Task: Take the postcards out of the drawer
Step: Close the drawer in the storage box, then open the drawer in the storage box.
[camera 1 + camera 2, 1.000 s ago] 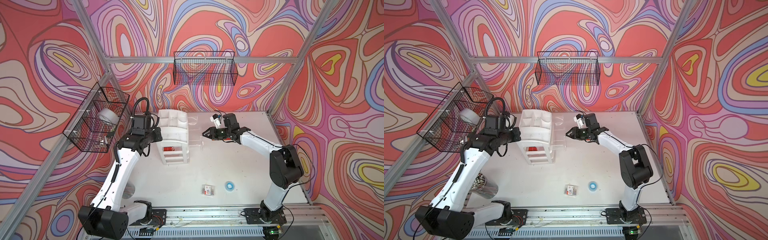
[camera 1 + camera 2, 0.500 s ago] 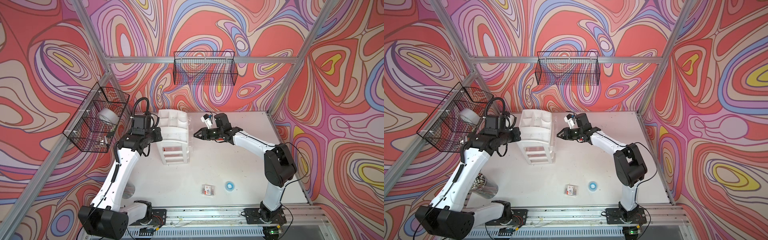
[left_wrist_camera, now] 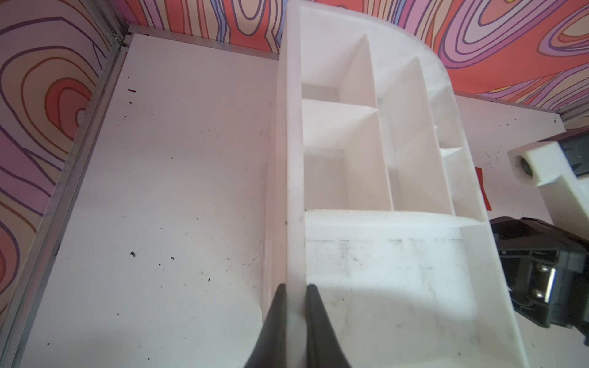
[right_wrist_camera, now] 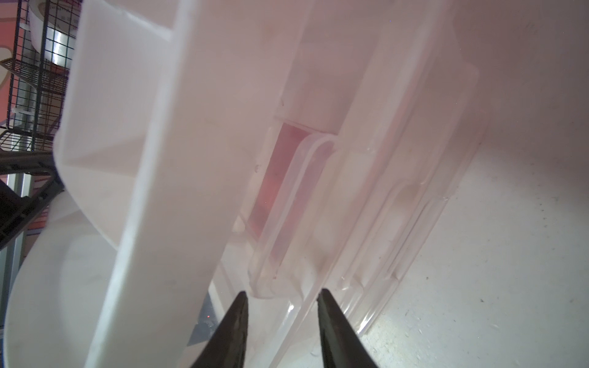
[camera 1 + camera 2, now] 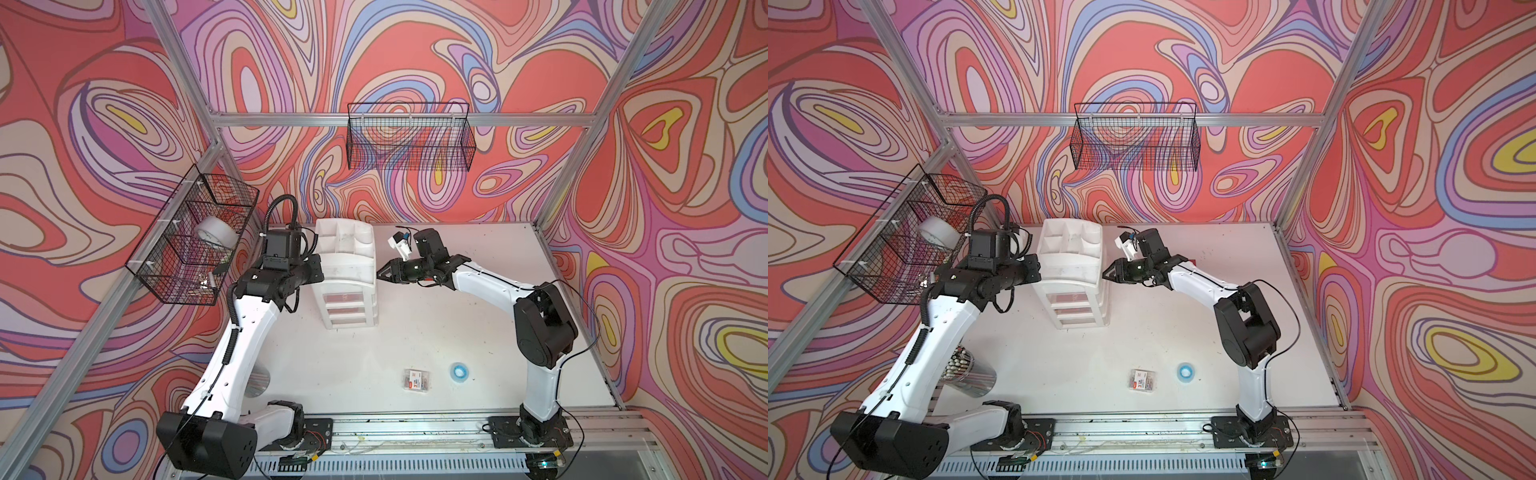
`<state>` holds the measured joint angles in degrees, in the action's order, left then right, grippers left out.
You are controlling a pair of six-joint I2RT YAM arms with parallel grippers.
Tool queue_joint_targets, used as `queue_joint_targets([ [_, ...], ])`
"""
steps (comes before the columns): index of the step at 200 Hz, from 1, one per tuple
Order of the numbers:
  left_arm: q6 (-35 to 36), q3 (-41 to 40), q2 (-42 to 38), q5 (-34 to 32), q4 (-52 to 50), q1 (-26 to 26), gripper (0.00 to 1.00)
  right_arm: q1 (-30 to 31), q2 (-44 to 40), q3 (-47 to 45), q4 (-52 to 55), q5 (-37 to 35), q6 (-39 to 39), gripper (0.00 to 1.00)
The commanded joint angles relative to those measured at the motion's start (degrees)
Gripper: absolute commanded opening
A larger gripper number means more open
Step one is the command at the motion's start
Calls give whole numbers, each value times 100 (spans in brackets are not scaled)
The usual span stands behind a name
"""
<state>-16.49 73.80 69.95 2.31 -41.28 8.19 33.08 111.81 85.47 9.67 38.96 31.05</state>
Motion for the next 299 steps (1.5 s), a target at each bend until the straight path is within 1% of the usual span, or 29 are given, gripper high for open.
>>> queue_joint_targets([
  [1, 188, -127, 21, 399, 176, 47, 4, 160, 51, 31, -229, 4, 5, 38],
  [27, 258, -164, 36, 435, 242, -27, 0, 76, -64, -217, -464, -95, 151, 39],
  [58, 359, -208, 109, 518, 278, -154, 0, -93, -207, -656, -1017, -98, 485, 40],
  [93, 488, -203, 150, 533, 248, -185, 0, -220, -291, -1122, -1549, -169, 769, 43],
  [138, 555, -112, 203, 510, 147, -195, 0, -376, -99, -1533, -2532, 95, 1341, 47],
  [160, 559, -103, 203, 504, 124, -195, 0, -399, 78, -1539, -2926, 260, 1569, 49],
  [203, 559, -111, 212, 495, 89, -195, 0, -399, 363, -1335, -3024, 313, 1659, 56],
  [263, 568, -111, 229, 515, 76, -192, 0, -399, 799, -1164, -3518, 471, 2017, 58],
  [299, 568, -117, 221, 516, 74, -190, 0, -399, 980, -1129, -3958, 692, 2333, 59],
])
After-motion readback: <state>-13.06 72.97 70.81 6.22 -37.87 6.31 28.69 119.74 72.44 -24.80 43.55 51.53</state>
